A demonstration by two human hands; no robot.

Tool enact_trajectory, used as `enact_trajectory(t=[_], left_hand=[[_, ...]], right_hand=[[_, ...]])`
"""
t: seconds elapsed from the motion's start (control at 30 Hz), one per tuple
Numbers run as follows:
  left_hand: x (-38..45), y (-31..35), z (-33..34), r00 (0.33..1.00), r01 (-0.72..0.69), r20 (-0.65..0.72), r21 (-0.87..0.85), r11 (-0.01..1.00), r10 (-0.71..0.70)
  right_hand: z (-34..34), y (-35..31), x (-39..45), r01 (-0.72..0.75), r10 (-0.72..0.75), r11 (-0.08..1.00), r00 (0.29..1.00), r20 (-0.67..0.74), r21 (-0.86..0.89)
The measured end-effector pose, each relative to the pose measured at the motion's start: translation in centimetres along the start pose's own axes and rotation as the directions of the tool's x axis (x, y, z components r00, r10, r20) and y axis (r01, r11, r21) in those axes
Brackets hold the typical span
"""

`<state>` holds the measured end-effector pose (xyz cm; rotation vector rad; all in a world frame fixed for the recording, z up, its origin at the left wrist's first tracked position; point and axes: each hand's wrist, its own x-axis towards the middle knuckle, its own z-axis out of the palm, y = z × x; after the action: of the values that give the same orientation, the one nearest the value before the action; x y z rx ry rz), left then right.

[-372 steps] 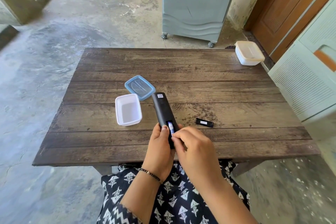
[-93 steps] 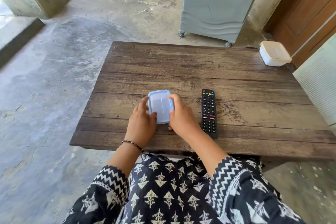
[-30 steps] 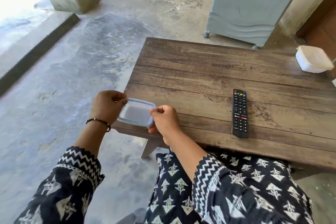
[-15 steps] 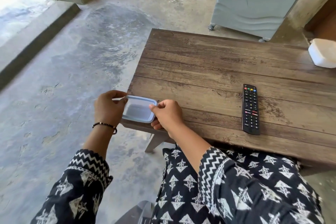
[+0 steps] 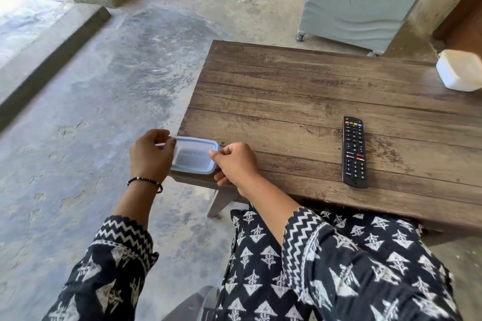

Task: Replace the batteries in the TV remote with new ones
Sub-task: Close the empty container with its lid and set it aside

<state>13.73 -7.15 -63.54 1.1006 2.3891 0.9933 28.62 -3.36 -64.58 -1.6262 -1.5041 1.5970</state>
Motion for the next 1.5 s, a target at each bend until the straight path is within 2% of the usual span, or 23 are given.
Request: enact_trajectory(t=[0.13,0.23,0.3,0.37,0.43,0.5,0.57,0.67,0.77,0.93,1.07,1.2,1.5], left_hand=[[-0.5,0.8,0.1,0.997,-0.042,-0.07,-0.033,0.999,0.04],[-1.7,3.4,1.1,0.978,-0.167,-0.139,-0.06,0.984,0.158],[-3.2,6.0,2.7,0.962,-0.259,-0.124,-0.114,0.959,0.245],[-5.4,8.9,5.0,0.954,-0.296,-0.024,-0.198,0.934,0.297],[-7.8,11.5,7.4,0.943,-0.246,0.154,-0.271,0.93,0.295],[-10.0,13.5,10.3,0.892,-0.188,0.361,-0.255,0.948,0.274],[-11.6,14.6,12.9,0.825,-0.162,0.512,-0.189,0.969,0.238],[-13.3,15.9,15.9,0.773,-0.108,0.613,-0.13,0.986,0.166],[-13.8,16.6,17.2,0.785,-0.111,0.602,-0.097,0.989,0.147],[-13.4,17.2,17.8,0.807,-0.147,0.561,-0.111,0.983,0.184],[-11.4,18.1,18.1,0.832,-0.135,0.521,-0.145,0.98,0.191],[-8.4,19.5,19.2,0.848,-0.115,0.496,-0.17,0.979,0.186],[-4.9,20.5,21.0,0.839,-0.132,0.508,-0.157,0.979,0.194]], right_hand=[[-1.7,0.3,-0.9,0.01,-0.011,1.0,0.999,-0.031,-0.026],[-5.3,1.0,-2.4,0.072,-0.074,0.997,0.994,-0.086,-0.027],[-8.5,1.7,-3.6,0.119,-0.123,0.992,0.982,-0.143,-0.03],[-12.1,2.6,-4.9,0.148,-0.155,0.988,0.958,-0.24,-0.048],[-15.3,3.9,-5.8,0.163,-0.177,0.984,0.913,-0.367,-0.068],[-18.2,5.5,-6.2,0.143,-0.184,0.982,0.852,-0.49,-0.121],[-20.3,7.1,-6.1,0.077,-0.156,0.983,0.819,-0.552,-0.164],[-22.2,8.8,-5.6,-0.019,-0.061,0.989,0.86,-0.507,-0.149],[-22.5,9.3,-5.1,-0.033,0.014,0.999,0.908,-0.42,-0.038],[-23.4,8.7,-3.4,0.041,-0.065,0.997,0.922,-0.382,-0.071],[-24.1,7.2,-1.3,0.09,-0.088,0.996,0.931,-0.354,-0.011],[-25.0,5.8,2.5,0.072,-0.057,0.997,0.93,-0.363,0.026],[-25.6,5.1,6.5,0.03,-0.046,0.998,0.935,-0.351,-0.051]])
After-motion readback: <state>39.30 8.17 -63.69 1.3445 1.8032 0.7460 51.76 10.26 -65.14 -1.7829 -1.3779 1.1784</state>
